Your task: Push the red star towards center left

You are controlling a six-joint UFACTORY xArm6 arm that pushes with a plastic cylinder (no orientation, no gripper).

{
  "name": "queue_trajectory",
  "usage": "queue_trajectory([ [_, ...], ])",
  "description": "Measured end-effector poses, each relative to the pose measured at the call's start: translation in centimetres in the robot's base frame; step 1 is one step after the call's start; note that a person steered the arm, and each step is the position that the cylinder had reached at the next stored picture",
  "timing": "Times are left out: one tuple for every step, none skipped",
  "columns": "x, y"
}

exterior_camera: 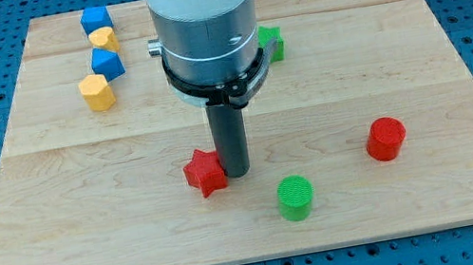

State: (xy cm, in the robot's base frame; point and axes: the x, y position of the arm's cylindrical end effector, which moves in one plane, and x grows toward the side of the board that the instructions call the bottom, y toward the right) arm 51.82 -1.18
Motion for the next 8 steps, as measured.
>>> queue_trajectory([
  [0.0, -0.1],
  [1.2, 1.1],
  [2.1, 1.3],
  [2.1, -0.2],
  [1.0, -2.0],
  [0.1, -4.0],
  [-0.8, -5.7],
  [-1.8, -8.2],
])
